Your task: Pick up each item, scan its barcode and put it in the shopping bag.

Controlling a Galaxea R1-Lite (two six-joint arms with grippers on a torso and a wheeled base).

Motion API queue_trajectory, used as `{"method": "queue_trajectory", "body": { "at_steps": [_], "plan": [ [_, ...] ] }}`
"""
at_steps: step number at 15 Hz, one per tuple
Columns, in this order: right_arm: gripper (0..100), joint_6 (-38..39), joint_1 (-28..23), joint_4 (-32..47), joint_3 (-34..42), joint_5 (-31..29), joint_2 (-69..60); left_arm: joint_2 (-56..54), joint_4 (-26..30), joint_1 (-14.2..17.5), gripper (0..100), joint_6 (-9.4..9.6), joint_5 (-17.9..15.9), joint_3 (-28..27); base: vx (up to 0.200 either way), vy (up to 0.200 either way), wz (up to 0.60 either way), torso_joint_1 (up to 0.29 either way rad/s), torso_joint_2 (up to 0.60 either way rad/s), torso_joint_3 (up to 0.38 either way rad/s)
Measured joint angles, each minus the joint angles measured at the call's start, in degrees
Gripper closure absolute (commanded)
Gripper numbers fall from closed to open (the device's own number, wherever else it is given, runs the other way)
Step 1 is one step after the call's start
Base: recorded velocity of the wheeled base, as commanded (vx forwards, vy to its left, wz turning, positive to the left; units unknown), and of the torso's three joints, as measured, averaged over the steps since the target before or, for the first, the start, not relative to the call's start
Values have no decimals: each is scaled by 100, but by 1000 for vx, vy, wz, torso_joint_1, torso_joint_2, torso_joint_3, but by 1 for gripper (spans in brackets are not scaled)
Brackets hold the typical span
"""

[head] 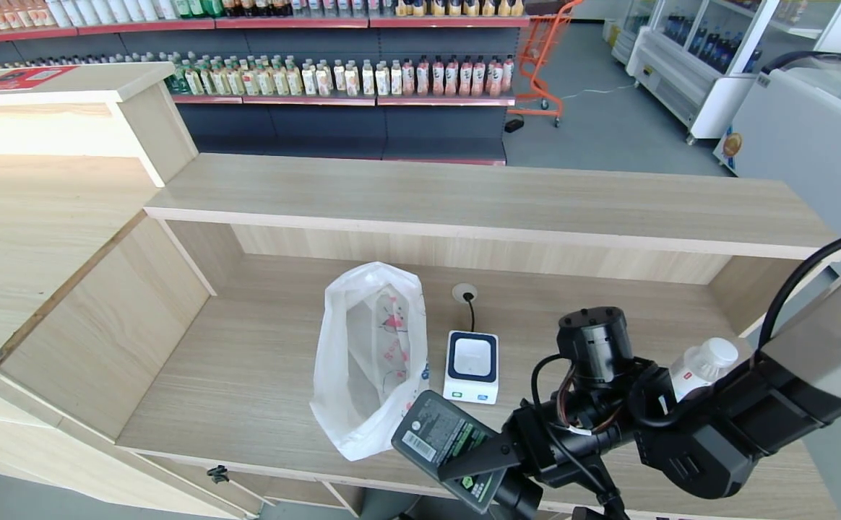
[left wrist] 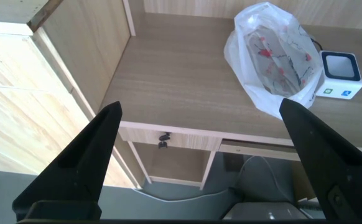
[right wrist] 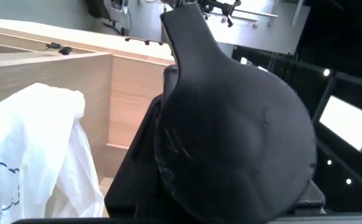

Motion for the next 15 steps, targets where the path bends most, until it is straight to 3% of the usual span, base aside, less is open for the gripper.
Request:
{"method": "queue_trajectory", "body": {
  "at_steps": [6,9,11,13,15],
  "plan": [
    [100,333,-83,-11,-96,-50,-144,0,0,0,0,0,0,0,0,0,0,0,0,0],
    [100,1106,-407,-29,5,-797,-1135,0,0,0,0,0,0,0,0,0,0,0,0,0],
    [100,2310,-619,-54,378,-2046,-2181,0,0,0,0,0,0,0,0,0,0,0,0,0],
    [100,4374,-706,-76,818,-3288,-3172,0,0,0,0,0,0,0,0,0,0,0,0,0],
    [100,6585,-758,-90,1039,-3978,-3785,0,0,0,0,0,0,0,0,0,0,0,0,0]
  ]
}}
